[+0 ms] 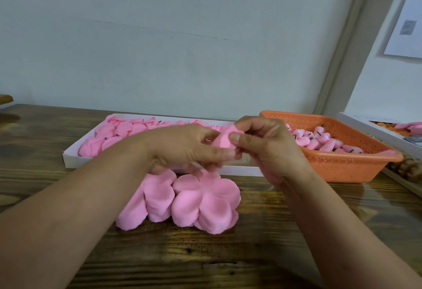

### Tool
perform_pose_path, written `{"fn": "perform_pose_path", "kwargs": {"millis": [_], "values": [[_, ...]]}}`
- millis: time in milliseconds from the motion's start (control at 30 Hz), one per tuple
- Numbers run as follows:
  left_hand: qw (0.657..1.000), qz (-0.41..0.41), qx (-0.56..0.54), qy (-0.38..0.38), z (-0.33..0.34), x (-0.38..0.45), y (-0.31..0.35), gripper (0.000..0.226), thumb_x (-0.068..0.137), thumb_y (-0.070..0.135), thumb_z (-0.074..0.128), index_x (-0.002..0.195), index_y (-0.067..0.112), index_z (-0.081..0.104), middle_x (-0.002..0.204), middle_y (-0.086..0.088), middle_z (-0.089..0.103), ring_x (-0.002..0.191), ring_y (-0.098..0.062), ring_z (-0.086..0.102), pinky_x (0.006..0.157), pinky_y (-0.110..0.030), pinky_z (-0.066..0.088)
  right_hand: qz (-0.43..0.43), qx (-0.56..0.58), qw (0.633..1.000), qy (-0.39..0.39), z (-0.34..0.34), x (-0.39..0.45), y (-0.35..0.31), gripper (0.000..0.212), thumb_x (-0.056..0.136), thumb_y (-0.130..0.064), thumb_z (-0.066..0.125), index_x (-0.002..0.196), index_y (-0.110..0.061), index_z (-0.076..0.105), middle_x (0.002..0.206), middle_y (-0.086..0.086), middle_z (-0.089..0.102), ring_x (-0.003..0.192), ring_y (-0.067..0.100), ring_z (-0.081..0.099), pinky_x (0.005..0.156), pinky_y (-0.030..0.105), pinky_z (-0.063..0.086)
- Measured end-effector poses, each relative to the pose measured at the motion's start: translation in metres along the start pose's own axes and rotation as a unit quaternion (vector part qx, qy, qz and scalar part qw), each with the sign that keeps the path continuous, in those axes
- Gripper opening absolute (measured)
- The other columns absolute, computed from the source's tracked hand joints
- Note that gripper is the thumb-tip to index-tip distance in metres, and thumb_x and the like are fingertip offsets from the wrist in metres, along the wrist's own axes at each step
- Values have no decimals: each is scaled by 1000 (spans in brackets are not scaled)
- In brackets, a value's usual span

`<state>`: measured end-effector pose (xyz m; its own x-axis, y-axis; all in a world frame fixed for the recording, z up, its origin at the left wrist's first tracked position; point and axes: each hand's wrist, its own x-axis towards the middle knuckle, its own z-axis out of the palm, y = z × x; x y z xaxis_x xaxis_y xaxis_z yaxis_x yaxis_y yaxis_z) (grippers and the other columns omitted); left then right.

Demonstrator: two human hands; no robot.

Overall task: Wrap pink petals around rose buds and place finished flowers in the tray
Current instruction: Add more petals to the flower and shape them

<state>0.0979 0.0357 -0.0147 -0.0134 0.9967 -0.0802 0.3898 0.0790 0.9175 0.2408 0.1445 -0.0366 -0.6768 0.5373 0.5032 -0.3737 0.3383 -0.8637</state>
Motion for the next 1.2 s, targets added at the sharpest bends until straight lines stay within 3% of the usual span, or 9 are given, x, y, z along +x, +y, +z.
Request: {"fn": "perform_pose_path", "kwargs": {"millis": [100,267,367,433,567,700,867,1000,1200], "values": [[969,42,216,114,-10,4,-12,14,81,29,75,95,27,73,91,7,71,79,-3,63,76,-14,47,2,-40,996,76,-18,1,5,12,75,11,63,72,0,63,54,3,61,45,13,52,47,21,46],[906,38,411,94,10,18,-37,25,89,15,62,111,20,73,104,3,69,78,-5,51,60,-11,34,29,-85,989,118,-31,-2,14,19,81,13,59,71,-2,64,58,8,63,46,11,52,49,21,47],[890,28,439,122,15,26,-42,29,89,16,61,116,22,70,114,1,66,83,-9,47,70,-17,34,41,-83,985,143,-35,-2,14,14,82,11,60,74,0,63,84,40,59,46,10,51,49,20,46],[881,16,454,134,17,30,-44,27,88,17,62,113,22,71,115,1,65,89,-14,53,76,-24,42,44,-86,984,152,-36,-3,13,16,82,10,60,72,-1,63,97,44,56,47,10,51,49,20,46],[879,5,454,145,20,36,-47,12,85,11,64,89,16,73,95,-2,69,84,-20,60,74,-30,51,48,-82,984,148,-38,-2,15,13,82,10,60,74,1,62,81,29,59,47,10,51,51,22,46],[880,-5,445,164,20,37,-49,25,87,21,66,111,16,68,108,-4,65,92,-23,59,80,-32,49,47,-75,986,142,-40,-1,18,9,82,11,61,75,4,62,78,15,66,47,10,52,49,20,47],[883,-13,439,165,19,36,-48,4,86,22,67,87,20,64,84,2,60,79,-19,54,73,-30,47,44,-71,987,134,-39,0,22,12,81,11,61,75,0,63,56,2,63,47,11,53,49,20,47],[879,-30,443,174,19,37,-49,16,86,21,66,98,11,66,100,-5,67,93,-26,61,77,-32,49,43,-68,988,132,-39,0,24,13,81,11,61,75,-1,63,56,1,63,47,11,54,49,21,48],[869,-30,463,172,23,35,-47,11,83,7,57,86,9,67,92,-9,68,86,-28,62,73,-36,51,48,-76,987,133,-37,-1,24,12,81,12,61,75,2,63,63,11,59,47,12,52,49,23,47]]}}
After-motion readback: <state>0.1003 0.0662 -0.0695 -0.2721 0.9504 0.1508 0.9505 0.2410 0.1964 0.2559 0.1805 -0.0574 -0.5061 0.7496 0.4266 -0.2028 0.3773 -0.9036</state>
